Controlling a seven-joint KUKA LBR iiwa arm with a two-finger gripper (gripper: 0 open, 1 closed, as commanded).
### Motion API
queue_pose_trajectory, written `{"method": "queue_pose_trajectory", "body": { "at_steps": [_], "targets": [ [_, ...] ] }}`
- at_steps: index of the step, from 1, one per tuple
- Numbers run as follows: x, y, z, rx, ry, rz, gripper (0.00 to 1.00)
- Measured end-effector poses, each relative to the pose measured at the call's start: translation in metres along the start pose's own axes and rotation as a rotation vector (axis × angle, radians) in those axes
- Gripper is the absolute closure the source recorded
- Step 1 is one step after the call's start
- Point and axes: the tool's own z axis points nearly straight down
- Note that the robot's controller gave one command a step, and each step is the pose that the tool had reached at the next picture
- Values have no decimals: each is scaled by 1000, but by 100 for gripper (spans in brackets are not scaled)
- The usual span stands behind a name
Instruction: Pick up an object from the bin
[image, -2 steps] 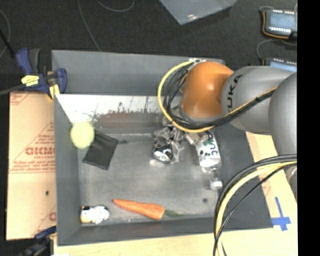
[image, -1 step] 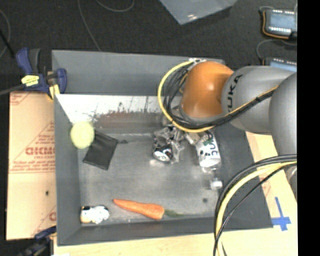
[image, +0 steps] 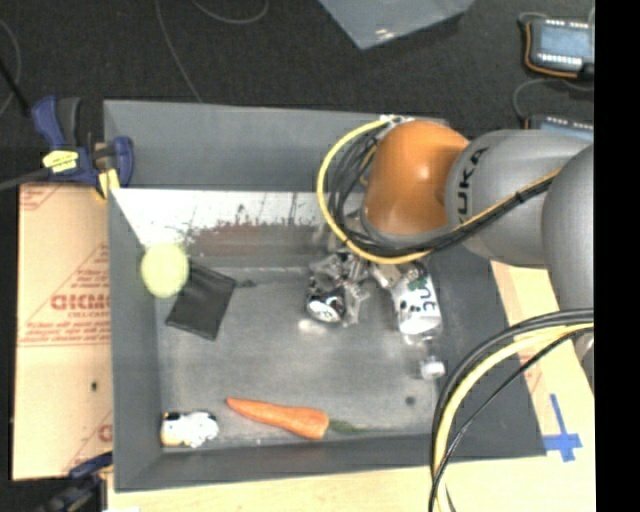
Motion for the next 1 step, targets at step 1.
{"method": "queue_pose_trajectory", "body": {
  "at_steps": [1],
  "targets": [
    [0, -1, -18, 2, 1, 1, 100]
  ]
}}
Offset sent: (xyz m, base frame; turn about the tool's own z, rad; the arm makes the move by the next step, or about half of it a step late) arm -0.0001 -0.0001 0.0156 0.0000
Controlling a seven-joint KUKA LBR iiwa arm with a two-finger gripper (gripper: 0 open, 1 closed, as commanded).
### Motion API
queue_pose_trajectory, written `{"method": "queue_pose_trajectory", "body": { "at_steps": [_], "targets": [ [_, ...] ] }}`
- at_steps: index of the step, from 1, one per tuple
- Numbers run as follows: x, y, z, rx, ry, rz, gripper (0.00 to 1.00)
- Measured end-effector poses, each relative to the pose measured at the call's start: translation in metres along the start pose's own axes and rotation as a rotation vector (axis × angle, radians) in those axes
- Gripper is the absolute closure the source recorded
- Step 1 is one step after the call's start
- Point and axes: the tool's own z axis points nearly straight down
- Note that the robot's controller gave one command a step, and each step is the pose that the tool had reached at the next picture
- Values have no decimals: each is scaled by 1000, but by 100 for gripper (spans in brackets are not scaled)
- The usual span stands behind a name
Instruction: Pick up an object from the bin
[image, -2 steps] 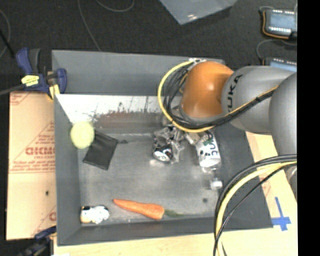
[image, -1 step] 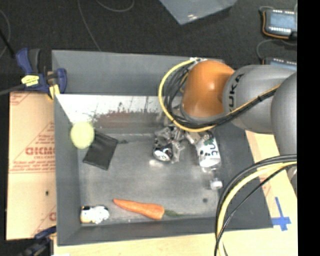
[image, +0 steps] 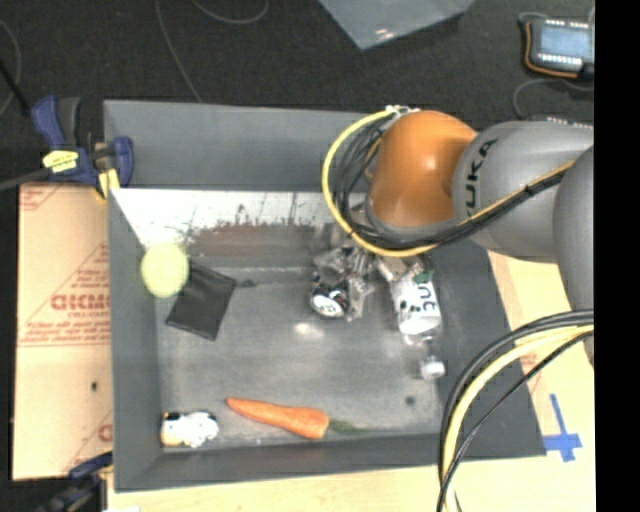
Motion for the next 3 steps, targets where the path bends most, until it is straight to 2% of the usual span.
{"method": "queue_pose_trajectory", "body": {
  "at_steps": [3],
  "targets": [
    [-2, -2, -39, 5, -5, 2, 100]
  ]
}}
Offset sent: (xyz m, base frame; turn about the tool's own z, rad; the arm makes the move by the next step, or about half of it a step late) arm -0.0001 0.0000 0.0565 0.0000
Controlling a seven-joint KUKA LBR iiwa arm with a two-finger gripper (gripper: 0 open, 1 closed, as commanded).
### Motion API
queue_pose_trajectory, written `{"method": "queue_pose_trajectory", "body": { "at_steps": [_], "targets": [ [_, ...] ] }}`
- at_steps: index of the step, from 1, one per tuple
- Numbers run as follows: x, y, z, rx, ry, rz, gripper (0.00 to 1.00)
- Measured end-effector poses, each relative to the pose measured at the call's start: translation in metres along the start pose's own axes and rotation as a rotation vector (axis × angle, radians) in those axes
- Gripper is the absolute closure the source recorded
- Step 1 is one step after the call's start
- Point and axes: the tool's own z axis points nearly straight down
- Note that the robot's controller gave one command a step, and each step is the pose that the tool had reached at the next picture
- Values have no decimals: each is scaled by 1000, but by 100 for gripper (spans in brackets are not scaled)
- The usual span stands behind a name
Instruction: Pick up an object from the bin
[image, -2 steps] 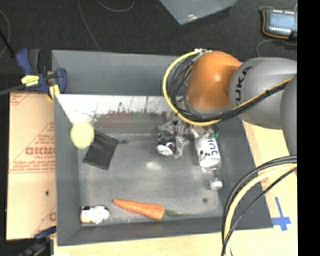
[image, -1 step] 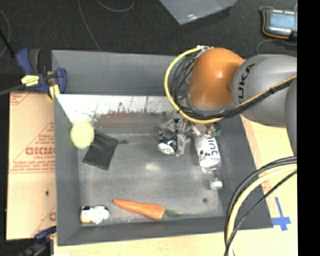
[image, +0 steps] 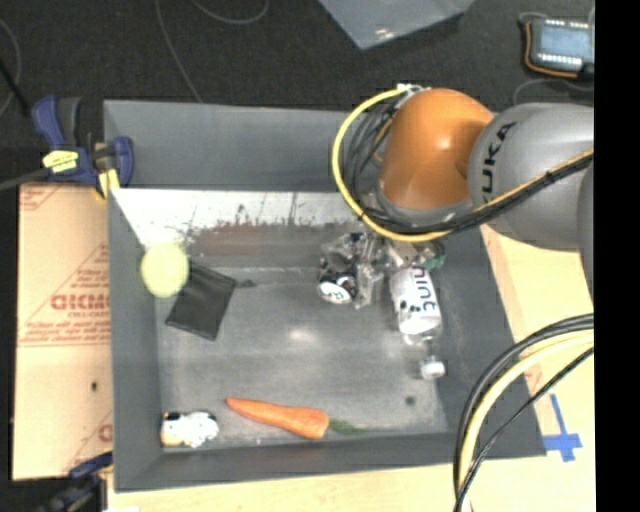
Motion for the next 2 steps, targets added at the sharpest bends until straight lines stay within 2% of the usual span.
{"method": "queue_pose_trajectory", "body": {
  "at_steps": [2],
  "targets": [
    [-1, 0, -20, 1, -1, 1, 100]
  ]
}}
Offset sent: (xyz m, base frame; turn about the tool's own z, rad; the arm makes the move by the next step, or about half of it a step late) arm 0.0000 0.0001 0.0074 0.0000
